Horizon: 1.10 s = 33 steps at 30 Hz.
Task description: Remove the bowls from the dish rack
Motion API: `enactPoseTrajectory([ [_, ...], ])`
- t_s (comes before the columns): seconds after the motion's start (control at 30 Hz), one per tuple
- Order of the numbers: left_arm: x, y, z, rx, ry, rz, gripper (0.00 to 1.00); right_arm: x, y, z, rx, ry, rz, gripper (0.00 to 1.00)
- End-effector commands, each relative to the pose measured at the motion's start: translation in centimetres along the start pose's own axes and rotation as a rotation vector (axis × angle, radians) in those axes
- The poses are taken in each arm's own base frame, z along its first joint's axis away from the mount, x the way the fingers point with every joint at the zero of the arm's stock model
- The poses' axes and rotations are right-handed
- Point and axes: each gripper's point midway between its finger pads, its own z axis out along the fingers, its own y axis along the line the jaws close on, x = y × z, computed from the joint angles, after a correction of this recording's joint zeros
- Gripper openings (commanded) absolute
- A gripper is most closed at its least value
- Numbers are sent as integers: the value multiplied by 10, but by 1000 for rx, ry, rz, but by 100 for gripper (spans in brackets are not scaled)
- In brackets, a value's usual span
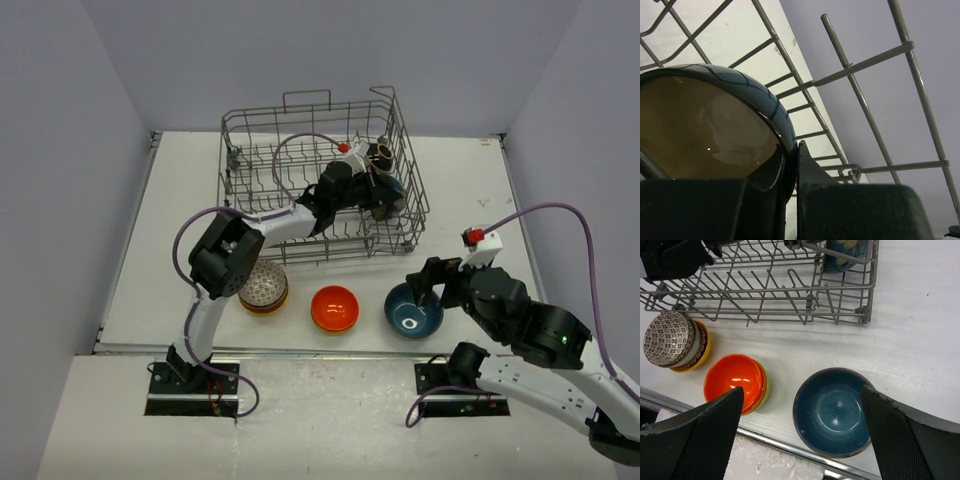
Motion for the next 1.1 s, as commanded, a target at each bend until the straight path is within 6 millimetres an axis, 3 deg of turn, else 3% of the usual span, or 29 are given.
enactPoseTrajectory([
  [0.0, -28, -19, -22, 71, -48, 16, 0, -11, 5, -5, -26, -32, 14, 99],
  [0.13, -41, -40, -34, 165, -88, 19, 0, -11, 5, -4, -27, -29, 13, 99],
  [0.4, -59, -64, -50, 276, -154, 19, 0, -11, 5, -4, -27, -29, 13, 99],
  [0.87, -86, -80, -70, 411, -244, 66, 0, -16, 4, -10, -42, -56, 34, 99],
  [1.07, -92, -100, -85, 489, -267, 112, 0, -17, 5, -10, -39, -54, 30, 99],
])
